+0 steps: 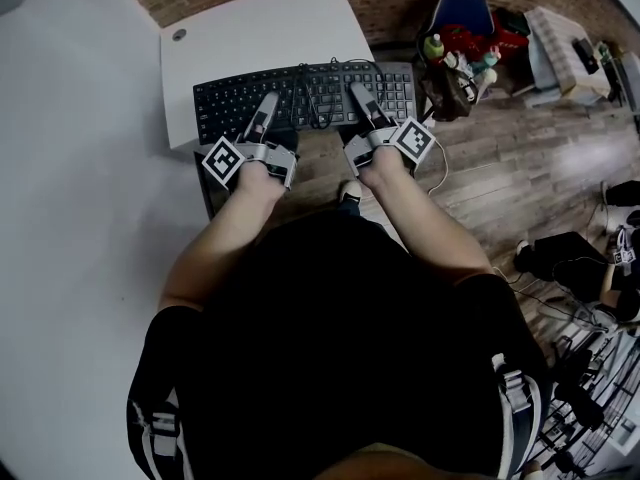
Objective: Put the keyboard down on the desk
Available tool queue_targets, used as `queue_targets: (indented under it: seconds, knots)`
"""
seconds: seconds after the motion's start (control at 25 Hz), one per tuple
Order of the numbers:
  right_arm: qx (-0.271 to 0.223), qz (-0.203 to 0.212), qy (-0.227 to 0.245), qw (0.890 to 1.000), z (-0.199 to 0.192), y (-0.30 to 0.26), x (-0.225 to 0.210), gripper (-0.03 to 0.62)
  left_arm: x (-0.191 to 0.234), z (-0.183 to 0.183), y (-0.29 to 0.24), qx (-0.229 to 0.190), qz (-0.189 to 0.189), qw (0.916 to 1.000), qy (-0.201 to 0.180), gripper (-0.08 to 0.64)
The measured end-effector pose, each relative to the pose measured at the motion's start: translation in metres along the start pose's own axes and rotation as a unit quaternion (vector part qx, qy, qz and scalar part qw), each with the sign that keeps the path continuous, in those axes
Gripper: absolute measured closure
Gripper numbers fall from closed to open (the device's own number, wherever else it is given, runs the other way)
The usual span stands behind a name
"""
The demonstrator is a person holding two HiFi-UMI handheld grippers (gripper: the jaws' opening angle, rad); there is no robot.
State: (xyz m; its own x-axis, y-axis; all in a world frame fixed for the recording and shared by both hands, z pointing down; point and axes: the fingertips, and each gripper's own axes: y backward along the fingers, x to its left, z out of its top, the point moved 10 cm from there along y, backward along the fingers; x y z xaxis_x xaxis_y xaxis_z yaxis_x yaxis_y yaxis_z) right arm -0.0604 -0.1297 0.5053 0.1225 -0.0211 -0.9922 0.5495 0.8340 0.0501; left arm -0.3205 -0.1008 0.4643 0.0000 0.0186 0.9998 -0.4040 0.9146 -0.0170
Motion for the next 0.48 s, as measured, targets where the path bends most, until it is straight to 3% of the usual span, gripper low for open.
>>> queue_targets:
  seconds: [0.48]
  knots:
    - [0.019,0.003,0.003,1.000,0.005,-0.006,-0.016,0.454,0.017,-0.001,0.002,-0.016,-0.003,0.9999,0.006,0.476]
